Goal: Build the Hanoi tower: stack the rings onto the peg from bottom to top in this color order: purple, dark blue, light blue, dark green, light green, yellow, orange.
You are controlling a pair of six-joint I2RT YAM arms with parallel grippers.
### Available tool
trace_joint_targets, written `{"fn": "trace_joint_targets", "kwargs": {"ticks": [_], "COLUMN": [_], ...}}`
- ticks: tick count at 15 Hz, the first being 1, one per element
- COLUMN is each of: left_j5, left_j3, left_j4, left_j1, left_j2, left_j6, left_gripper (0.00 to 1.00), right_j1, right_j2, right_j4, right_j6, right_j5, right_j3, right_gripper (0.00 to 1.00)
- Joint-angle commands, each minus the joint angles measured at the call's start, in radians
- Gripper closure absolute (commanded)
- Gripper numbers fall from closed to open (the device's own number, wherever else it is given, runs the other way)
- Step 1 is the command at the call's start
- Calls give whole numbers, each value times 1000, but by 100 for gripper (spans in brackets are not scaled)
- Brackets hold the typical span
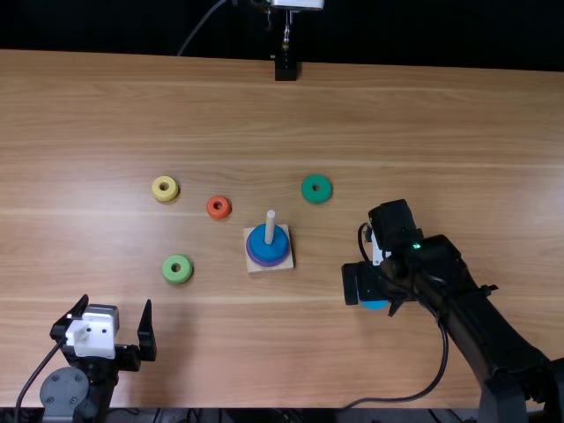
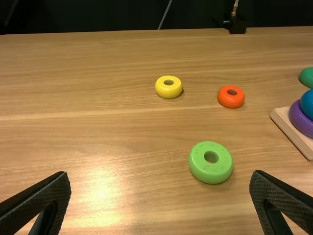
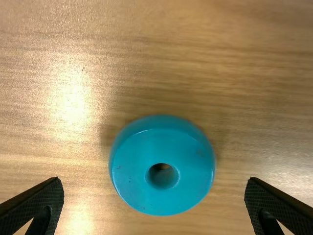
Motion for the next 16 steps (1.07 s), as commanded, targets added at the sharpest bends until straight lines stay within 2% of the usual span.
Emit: {"fn": "trace_joint_targets", "kwargs": {"ticks": [1, 10, 11, 12, 16], "left_j5": [5, 5, 5, 5, 5], "left_j3": [-112, -112, -112, -112, -112], "left_j4": [-76, -76, -76, -76, -76], "left_j1": [-8, -8, -8, -8, -8], "left_j2": [-12, -12, -12, -12, -12], "left_j6": [-7, -6, -6, -6, -6], "left_gripper": [0, 0, 0, 0, 0], "right_j1": [-6, -3, -3, -3, 0], "right_j2": [31, 81, 83, 83, 106], "right_j4": [0, -2, 0, 0, 2], "right_j6": [11, 11, 11, 11, 13], "right_j5": [-18, -20, -18, -18, -14], "right_j3": [-16, -16, -16, -16, -16], "right_gripper": [0, 0, 1, 11, 13]}}
